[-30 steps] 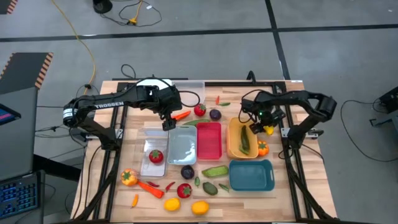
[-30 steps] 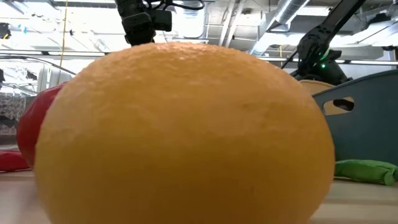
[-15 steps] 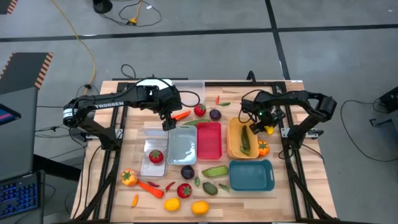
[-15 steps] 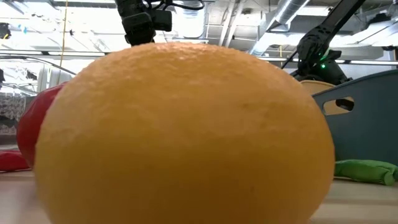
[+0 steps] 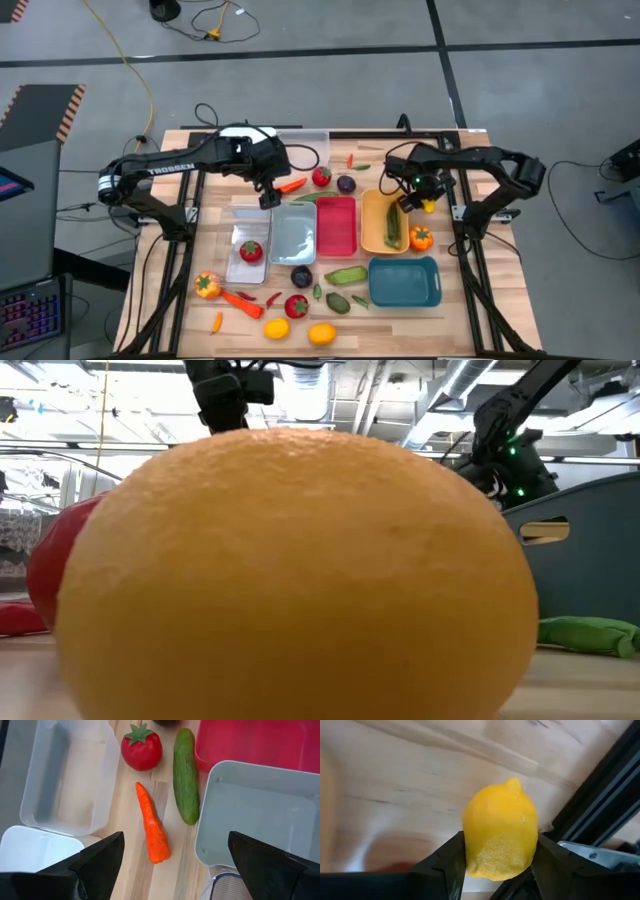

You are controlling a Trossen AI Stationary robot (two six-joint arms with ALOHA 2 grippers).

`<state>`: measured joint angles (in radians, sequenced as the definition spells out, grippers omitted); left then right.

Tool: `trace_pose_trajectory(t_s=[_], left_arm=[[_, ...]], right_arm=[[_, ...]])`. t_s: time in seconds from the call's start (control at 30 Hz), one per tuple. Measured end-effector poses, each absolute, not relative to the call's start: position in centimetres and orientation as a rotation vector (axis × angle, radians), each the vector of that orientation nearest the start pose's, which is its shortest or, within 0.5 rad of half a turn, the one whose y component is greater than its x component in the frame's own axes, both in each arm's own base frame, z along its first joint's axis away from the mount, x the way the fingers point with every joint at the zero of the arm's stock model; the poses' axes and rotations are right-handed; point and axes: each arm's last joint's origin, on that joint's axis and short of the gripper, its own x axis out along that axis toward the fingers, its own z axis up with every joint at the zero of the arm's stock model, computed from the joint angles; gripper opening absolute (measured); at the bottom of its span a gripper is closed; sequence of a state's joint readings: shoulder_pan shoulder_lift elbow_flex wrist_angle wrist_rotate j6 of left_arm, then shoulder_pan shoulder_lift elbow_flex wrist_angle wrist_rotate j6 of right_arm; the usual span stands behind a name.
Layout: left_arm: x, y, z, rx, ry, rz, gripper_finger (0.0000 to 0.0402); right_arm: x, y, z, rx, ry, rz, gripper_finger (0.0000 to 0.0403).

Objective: Sort produce into baskets
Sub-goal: Put the lemon into the blue bin

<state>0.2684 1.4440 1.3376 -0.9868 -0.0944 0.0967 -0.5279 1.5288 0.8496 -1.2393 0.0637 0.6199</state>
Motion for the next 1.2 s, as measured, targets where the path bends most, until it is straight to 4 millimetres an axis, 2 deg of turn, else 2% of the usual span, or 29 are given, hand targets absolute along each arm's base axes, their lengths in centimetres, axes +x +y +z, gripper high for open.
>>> trace_pose_trajectory(t_s=[0.3, 0.43, 0.57, 0.77, 1.03, 1.13, 1.2], left_arm=[[25.3, 7.2, 33.3, -0.001, 1.031, 0.282, 0.0345], [24.5, 7.0, 34.2, 0.002, 0.995, 0.286, 0.0345], [23.7, 6.8, 35.0, 0.002, 0.963, 0.291, 0.0345], [22.3, 6.4, 36.0, 0.004, 0.928, 0.295, 0.0345], [21.1, 6.1, 37.0, -0.022, 0.879, 0.309, 0.0345], [21.2, 5.9, 36.4, -0.032, 0.830, 0.292, 0.0345], [21.1, 5.8, 35.0, -0.039, 0.788, 0.259, 0.0345]], right_arm=[[16.9, -8.6, 22.4, 0.847, 1.551, -0.981, 0.0216], [16.2, -6.7, 25.0, 0.835, 1.410, -0.925, 0.0218], [15.8, -4.2, 26.6, 0.761, 1.311, -0.795, 0.0218], [16.5, -0.2, 27.6, 0.622, 1.214, -0.536, 0.0218], [18.3, 4.8, 27.4, 0.494, 1.147, -0.253, 0.0219], [18.7, 6.3, 27.2, 0.463, 1.140, -0.185, 0.0219], [19.0, 7.1, 27.0, 0.443, 1.144, -0.151, 0.0219]])
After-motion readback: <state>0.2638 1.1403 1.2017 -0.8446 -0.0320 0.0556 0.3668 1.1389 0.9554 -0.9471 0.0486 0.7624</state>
